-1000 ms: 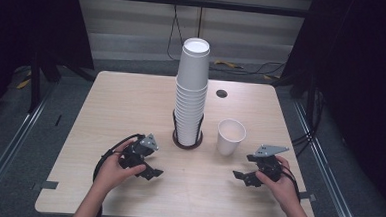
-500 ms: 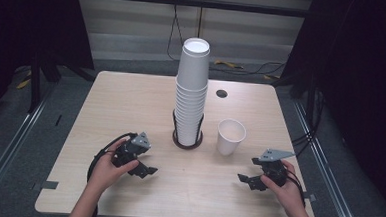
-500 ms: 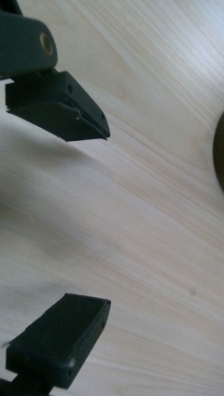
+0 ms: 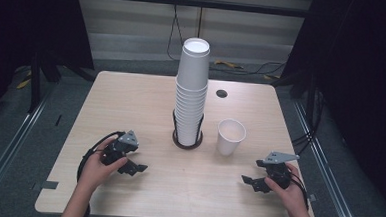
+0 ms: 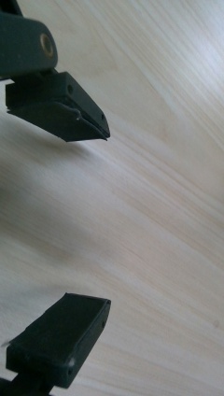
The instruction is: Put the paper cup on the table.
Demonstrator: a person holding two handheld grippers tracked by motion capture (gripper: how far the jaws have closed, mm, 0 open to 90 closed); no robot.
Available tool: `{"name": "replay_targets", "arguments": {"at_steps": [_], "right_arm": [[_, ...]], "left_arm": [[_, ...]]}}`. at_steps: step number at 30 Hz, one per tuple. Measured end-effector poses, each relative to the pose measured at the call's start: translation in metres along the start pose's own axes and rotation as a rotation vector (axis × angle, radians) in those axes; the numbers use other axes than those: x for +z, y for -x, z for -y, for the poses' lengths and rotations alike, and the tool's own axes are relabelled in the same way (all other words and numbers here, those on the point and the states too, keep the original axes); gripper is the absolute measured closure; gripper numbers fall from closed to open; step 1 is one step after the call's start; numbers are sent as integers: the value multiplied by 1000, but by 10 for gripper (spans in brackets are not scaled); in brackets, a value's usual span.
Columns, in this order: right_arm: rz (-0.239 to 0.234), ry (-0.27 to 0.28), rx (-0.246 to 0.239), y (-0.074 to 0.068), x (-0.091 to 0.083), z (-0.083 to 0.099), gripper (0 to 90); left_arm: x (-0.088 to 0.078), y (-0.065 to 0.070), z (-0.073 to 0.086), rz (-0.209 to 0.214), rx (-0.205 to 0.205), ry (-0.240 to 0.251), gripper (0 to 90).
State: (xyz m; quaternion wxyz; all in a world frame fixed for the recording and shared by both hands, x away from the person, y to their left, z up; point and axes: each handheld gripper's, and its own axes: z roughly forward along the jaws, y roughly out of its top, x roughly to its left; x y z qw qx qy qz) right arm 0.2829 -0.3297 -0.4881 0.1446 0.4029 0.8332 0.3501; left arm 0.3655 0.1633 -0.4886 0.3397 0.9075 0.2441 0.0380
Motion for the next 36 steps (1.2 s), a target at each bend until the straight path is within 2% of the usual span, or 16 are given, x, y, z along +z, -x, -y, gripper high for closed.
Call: {"name": "replay_targets", "arguments": {"at_steps": [3,4,6,8,11,17,24,32,35,36], "right_arm": [[8,-8,4,2,2,3,140],[11,-11,-1,3,3,4,140],[21,-19,-8,4,3,5,140],[23,-23,-4,5,4,7,140],[29,-13,-2,7,4,9,142],[37,-5,-9,7,4,11,140],[40,11,-12,8,5,12,137],[38,13,-11,8,5,12,135],[39,13,-11,8,5,12,134],[39,13,-11,8,5,12,134]], "left_arm": [[-1,-5,5,-3,-6,1,152],[-1,-7,7,-2,5,-3,152],[0,-10,12,-17,-6,-11,153],[-1,-13,16,-24,4,-17,153],[-2,-16,18,-26,-1,-3,153],[-7,-25,29,-76,-17,17,154],[-7,-29,35,-80,-16,59,147],[-3,-35,44,-87,-13,123,34],[-3,-36,43,-93,-13,117,15],[-1,-35,43,-92,-29,122,7]]}}
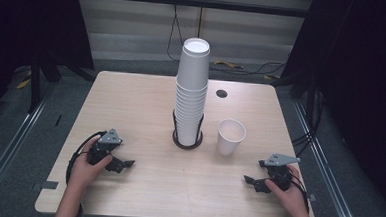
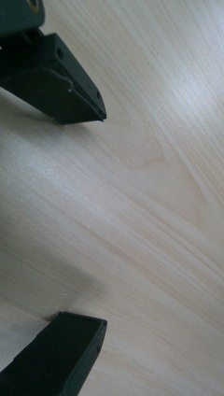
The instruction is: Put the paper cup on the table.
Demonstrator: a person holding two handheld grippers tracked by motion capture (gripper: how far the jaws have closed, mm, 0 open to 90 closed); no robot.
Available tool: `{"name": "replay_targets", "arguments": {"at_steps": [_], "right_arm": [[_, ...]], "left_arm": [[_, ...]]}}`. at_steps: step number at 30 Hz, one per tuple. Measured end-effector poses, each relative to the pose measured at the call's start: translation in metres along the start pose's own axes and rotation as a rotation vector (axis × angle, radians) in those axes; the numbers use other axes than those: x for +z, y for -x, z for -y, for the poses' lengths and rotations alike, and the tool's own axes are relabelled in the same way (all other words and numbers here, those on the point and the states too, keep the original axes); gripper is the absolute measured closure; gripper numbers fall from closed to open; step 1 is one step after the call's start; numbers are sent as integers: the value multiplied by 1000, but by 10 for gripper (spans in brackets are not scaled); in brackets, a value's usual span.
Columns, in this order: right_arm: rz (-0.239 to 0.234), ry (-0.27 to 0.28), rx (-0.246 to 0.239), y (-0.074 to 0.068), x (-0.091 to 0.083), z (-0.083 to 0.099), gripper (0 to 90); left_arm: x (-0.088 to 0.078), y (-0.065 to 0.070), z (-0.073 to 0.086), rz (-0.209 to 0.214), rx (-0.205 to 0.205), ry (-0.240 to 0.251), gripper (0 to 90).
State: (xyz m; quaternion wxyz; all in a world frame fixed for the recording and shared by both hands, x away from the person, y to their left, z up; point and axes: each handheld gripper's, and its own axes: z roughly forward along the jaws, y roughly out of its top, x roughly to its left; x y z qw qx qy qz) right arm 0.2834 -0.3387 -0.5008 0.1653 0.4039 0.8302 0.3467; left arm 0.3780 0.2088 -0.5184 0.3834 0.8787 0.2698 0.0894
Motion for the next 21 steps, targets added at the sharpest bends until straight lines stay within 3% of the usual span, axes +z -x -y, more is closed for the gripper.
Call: {"name": "replay_targets", "arguments": {"at_steps": [7,21], "right_arm": [[9,-2,-2,0,0,0,121],[13,-5,4,-1,1,0,115]], "left_arm": [[1,-1,-2,-36,-21,-7,0],[2,-1,-2,-43,-21,-2,0]]}}
